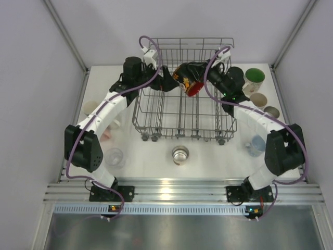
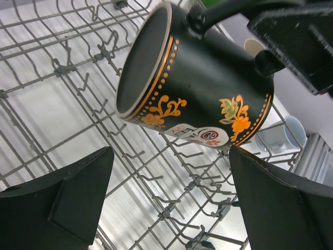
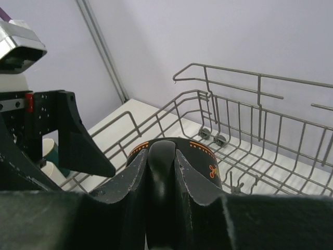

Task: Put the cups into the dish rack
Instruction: Place the cup upside down on the dish rack

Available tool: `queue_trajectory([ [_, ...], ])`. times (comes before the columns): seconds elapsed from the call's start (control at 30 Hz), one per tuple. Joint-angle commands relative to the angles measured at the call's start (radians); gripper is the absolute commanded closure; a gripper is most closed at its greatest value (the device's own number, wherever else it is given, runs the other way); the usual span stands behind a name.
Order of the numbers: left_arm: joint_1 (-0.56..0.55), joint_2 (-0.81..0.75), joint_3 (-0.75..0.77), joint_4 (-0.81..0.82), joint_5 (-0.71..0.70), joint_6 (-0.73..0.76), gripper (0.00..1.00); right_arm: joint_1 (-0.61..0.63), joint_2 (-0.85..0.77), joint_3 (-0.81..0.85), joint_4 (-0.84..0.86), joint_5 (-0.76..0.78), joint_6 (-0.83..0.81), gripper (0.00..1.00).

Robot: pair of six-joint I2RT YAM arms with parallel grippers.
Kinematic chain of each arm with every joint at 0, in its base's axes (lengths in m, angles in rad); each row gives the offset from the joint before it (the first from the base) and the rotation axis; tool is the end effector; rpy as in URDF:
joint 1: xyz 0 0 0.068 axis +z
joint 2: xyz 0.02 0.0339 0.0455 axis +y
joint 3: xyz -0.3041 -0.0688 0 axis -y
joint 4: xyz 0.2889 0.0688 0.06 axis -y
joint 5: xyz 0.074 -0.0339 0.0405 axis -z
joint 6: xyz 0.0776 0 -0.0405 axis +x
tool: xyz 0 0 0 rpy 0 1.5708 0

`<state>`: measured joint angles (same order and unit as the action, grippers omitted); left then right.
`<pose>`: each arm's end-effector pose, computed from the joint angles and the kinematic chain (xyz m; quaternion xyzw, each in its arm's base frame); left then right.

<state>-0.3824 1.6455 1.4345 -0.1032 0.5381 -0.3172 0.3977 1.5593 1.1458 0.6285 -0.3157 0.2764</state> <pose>0.4226 -0.2128 0.3715 0.1816 0.7744 -0.3962 0.4586 0.4051 0.1963 0.3880 -0.1598 0.6108 0.3474 0.6933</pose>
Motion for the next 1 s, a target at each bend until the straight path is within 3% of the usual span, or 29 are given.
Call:
queue_trajectory([
  [0.0,0.048,0.002,0.003,0.094,0.02,-0.048,0.02,0.01,0.039,0.12,0.278,-0.052,0.052,1.0],
  [0.2,0.095,-0.012,-0.003,0.094,0.043,0.015,0.02,0.01,0.168,0.216,0.353,-0.151,0.135,1.0],
  [0.37,0.172,-0.035,-0.054,0.124,0.037,-0.046,0.02,0.02,0.286,0.265,0.58,-0.187,0.196,1.0],
  [0.57,0.185,-0.035,-0.094,0.129,0.023,-0.034,0.02,0.029,0.477,0.42,0.714,-0.233,0.233,1.0],
  [0.97,0.192,0.042,-0.054,0.128,-0.001,-0.037,0.03,-0.003,0.692,0.655,0.702,-0.359,0.185,1.0],
])
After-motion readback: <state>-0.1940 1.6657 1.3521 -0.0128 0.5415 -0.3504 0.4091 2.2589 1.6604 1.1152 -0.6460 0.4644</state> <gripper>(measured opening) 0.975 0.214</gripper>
